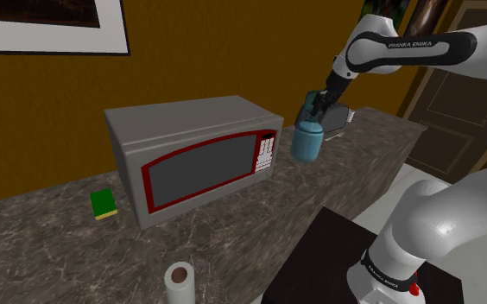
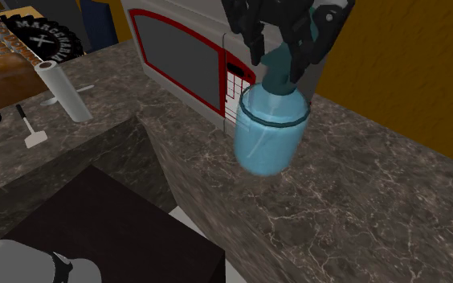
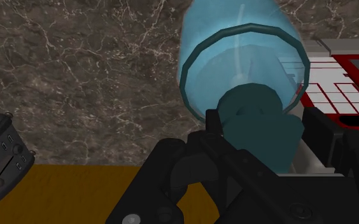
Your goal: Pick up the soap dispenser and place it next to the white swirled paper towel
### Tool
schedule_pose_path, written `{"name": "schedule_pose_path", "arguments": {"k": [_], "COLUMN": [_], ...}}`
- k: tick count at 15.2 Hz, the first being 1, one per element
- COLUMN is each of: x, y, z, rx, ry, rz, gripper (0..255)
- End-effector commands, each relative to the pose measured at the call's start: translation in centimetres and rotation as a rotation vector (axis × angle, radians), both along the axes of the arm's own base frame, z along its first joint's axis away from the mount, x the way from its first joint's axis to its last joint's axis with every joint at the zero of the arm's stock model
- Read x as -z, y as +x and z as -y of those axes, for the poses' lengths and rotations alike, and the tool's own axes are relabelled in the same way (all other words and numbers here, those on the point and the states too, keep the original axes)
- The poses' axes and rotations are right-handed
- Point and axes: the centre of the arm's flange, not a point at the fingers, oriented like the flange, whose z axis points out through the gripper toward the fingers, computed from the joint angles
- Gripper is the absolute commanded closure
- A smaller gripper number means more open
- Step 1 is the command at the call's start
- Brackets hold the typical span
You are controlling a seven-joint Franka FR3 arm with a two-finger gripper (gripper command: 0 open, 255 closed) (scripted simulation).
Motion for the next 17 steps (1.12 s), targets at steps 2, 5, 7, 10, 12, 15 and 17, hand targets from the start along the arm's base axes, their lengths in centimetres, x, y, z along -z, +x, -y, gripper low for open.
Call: {"name": "schedule_pose_path", "arguments": {"k": [2, 5, 7, 10, 12, 15, 17], "x": [-1.7, -3.3, -4.4, -5.9, -7.0, -8.6, -9.6], "y": [0.0, 0.0, 0.0, 0.0, 0.0, 0.0, 0.0], "z": [-0.1, -0.1, -0.1, -0.1, -0.1, -0.1, -0.1], "rx": [0.0, 0.0, 0.0, 0.0, 0.0, 0.0, 0.0], "ry": [0.0, 0.0, 0.0, 0.0, 0.0, 0.0, 0.0], "rz": [0.001, 0.001, 0.001, 0.001, 0.001, 0.001, 0.001], "gripper": [255, 255, 255, 255, 255, 255, 255]}}
